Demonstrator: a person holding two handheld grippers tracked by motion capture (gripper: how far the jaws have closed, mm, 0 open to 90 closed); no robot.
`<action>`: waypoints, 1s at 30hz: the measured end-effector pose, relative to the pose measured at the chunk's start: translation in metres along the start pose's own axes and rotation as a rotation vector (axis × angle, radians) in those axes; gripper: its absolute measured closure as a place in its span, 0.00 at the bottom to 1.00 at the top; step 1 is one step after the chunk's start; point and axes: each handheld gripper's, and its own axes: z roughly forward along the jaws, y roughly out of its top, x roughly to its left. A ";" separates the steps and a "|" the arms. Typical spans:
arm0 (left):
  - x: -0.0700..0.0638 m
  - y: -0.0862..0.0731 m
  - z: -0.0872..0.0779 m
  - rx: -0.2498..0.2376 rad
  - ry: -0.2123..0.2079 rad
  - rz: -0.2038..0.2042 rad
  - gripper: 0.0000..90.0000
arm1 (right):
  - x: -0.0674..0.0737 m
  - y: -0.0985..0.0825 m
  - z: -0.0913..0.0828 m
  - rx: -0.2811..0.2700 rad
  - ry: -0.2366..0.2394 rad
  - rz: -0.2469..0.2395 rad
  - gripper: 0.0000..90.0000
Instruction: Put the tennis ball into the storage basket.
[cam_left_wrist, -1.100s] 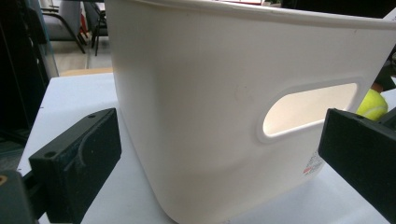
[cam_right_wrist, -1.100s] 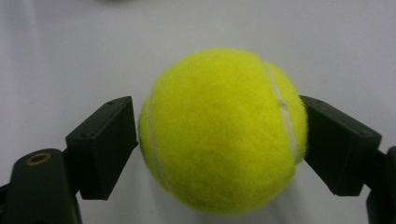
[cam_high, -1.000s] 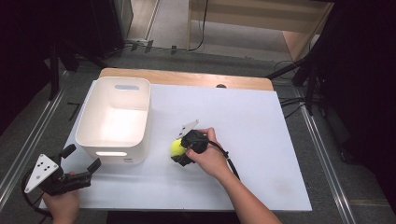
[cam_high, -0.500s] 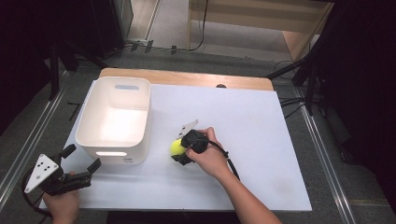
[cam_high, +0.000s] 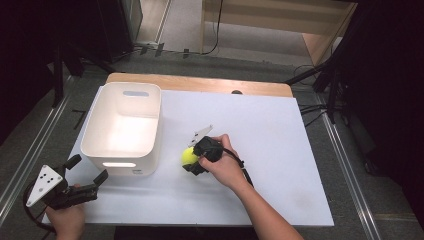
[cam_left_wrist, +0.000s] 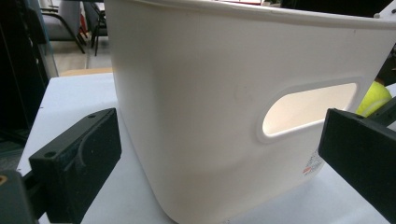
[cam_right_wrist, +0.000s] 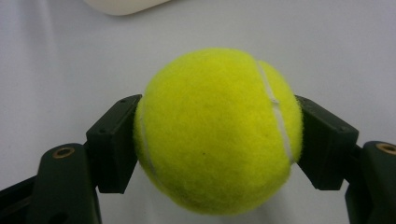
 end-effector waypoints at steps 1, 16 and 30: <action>0.000 0.000 0.000 0.000 0.000 0.000 0.00 | 0.000 0.001 -0.001 0.000 0.006 0.009 0.26; 0.000 0.000 0.000 0.000 -0.001 0.000 0.00 | -0.002 0.013 -0.010 -0.002 0.034 -0.001 0.26; 0.000 0.000 0.000 0.000 -0.004 0.000 0.00 | -0.004 0.024 -0.017 -0.011 0.079 -0.011 0.26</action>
